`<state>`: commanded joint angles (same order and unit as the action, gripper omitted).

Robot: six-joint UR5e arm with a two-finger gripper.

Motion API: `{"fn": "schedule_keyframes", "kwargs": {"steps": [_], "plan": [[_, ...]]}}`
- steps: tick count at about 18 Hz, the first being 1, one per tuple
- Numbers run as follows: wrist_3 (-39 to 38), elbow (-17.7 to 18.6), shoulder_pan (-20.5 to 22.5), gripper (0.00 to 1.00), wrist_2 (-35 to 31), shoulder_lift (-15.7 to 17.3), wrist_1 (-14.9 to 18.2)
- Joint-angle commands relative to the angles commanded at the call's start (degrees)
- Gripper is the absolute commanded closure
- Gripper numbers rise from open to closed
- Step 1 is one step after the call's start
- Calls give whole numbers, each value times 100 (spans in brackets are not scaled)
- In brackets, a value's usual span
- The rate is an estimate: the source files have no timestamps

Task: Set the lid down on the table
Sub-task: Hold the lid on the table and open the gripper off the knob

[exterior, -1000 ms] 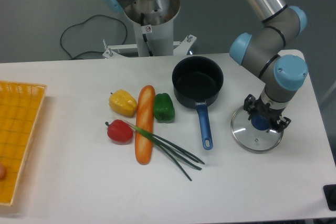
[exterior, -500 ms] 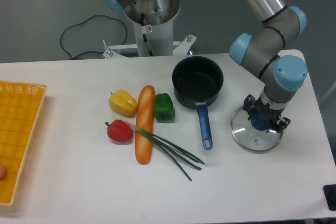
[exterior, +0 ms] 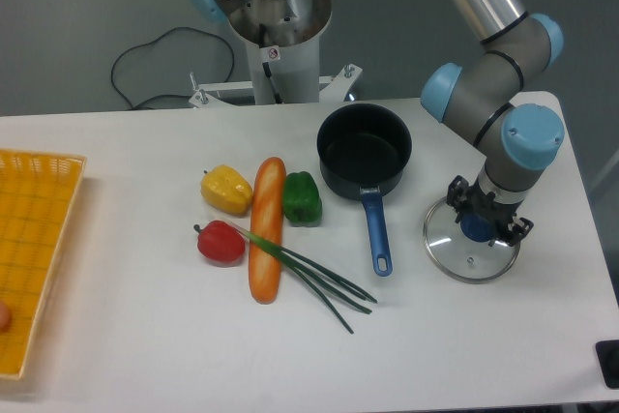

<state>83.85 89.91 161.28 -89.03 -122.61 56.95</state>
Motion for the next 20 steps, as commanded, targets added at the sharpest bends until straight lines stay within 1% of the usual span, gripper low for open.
{"fn": "schedule_keyframes", "kwargs": {"steps": [2,6,9,11,12,15,20], "plan": [[0,0,0,38,0,0,9],[17,0,0,31,0,0,0],[18,0,0,20,0,0,0],[26,0,9,9,0,0,0],[26,0,9,5,9,0,0],[18,0,0,1,0,0,0],[35,-26,17,0,9,70,-9]]}}
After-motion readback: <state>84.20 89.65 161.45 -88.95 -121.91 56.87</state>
